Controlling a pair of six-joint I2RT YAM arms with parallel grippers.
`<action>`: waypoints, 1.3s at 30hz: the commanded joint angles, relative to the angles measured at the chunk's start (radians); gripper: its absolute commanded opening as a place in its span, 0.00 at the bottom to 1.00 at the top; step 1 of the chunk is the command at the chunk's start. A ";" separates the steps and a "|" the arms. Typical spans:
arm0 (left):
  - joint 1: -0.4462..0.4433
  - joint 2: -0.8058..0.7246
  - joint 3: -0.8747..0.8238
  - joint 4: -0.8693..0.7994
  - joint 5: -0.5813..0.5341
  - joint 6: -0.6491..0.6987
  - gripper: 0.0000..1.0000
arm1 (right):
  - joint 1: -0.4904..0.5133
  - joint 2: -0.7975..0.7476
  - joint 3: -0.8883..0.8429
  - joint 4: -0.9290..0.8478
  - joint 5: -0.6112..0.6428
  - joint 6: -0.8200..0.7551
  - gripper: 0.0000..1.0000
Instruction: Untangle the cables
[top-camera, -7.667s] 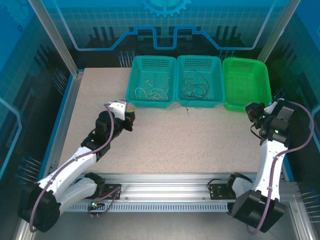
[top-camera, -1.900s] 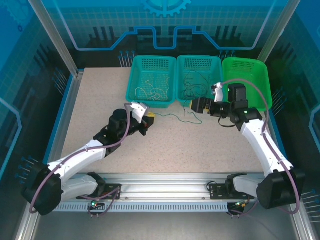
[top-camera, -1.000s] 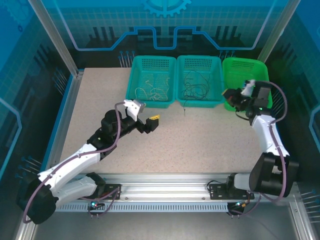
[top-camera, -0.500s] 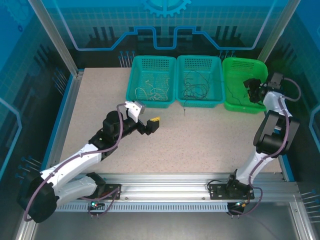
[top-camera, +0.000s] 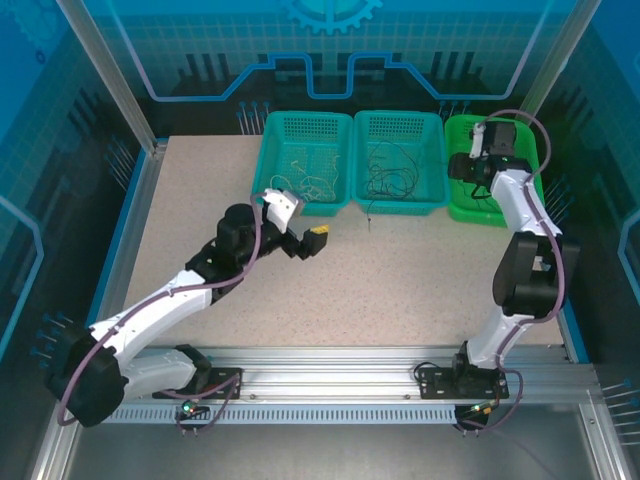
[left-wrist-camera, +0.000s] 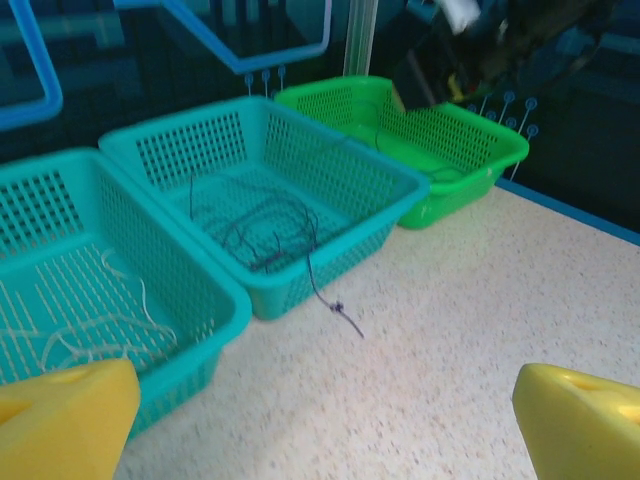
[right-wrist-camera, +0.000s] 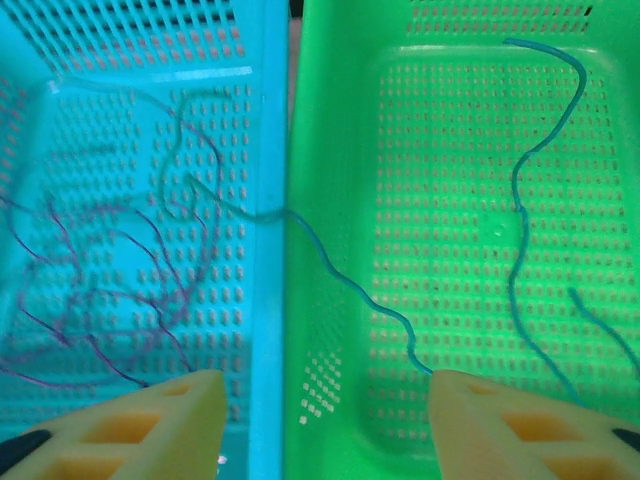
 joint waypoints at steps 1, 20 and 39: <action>-0.005 0.012 0.045 -0.039 0.027 0.050 0.97 | -0.008 0.108 0.100 -0.108 0.121 -0.159 0.58; -0.003 0.002 0.087 -0.096 -0.009 0.065 0.97 | 0.017 0.461 0.461 -0.290 0.193 -0.223 0.53; -0.002 0.045 0.129 -0.092 0.013 0.052 0.97 | -0.027 0.395 0.378 -0.316 0.037 -0.301 0.50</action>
